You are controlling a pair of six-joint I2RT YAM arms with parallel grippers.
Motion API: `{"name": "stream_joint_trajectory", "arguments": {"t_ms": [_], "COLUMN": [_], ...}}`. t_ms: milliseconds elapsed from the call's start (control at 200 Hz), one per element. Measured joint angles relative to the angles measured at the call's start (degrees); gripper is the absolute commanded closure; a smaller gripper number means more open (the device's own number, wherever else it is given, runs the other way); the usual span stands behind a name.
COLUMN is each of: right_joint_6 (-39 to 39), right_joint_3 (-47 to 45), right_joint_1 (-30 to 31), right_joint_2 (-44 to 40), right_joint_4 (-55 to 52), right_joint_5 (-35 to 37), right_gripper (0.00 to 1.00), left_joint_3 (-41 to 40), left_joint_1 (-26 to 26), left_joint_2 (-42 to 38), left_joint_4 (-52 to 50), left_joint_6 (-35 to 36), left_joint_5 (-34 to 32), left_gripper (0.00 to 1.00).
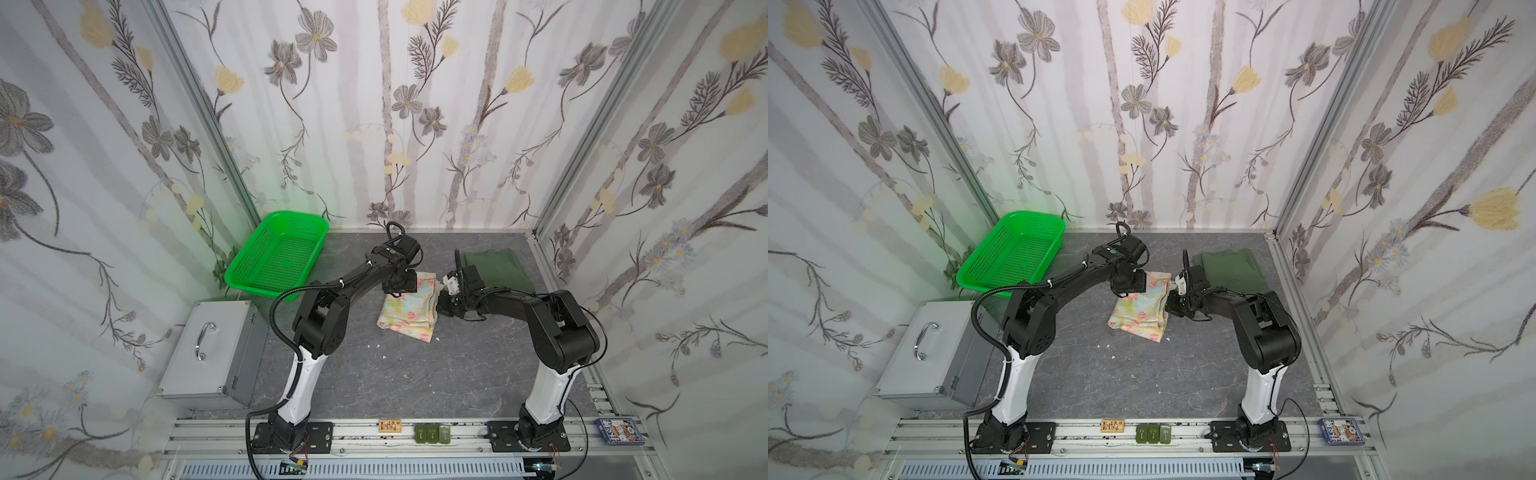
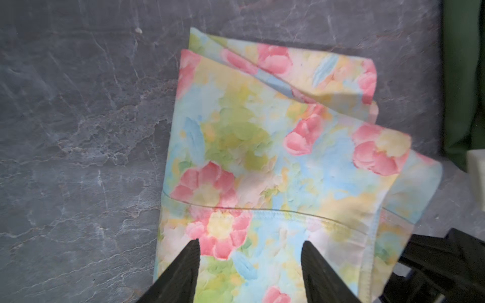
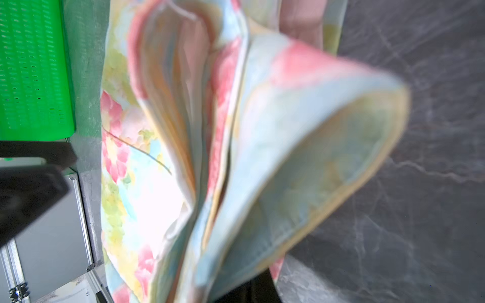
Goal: Fold and stack skirts
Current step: Smooth out the skirt at the center of the table, then rotate the skirt at the center of the table.
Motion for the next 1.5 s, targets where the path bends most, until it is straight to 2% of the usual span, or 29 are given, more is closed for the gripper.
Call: {"name": "stream_joint_trajectory", "arguments": {"t_ms": [290,555,695,859,994,1164,1499], "right_joint_6": [0.0,-1.1,-1.1,-1.0,0.5,2.2,3.8], "right_joint_3": [0.7,-0.8,-0.3,2.8,3.0,0.7,-3.8], "right_joint_1": [0.4,-1.1,1.7,7.2,9.8,13.2,15.4], "right_joint_2": [-0.6,-8.7,-12.2,-12.2,-8.9,-5.7,-3.8], "right_joint_4": [-2.7,-8.0,-9.5,-9.6,-8.1,-5.8,-4.7], "right_joint_5": [0.9,4.7,6.0,5.5,4.5,2.6,2.2], "right_gripper": [0.94,0.93,0.93,0.93,0.93,0.94,0.94], "left_joint_3": [-6.2,-13.5,-14.8,-11.6,-7.9,-3.3,2.3], "left_joint_1": [3.3,6.6,7.1,7.0,6.3,5.0,5.6], "left_joint_2": [-0.1,-1.8,-4.0,-5.4,-5.0,-0.7,8.3], "left_joint_4": [4.1,8.1,8.4,8.8,9.0,9.7,12.0], "left_joint_6": [-0.1,-0.1,-0.1,-0.1,0.3,0.5,0.4], "left_joint_5": [-0.6,-1.0,-1.8,-1.7,-1.2,-0.2,0.0], "left_gripper": [0.36,0.36,0.36,0.36,0.36,0.37,0.38]}}
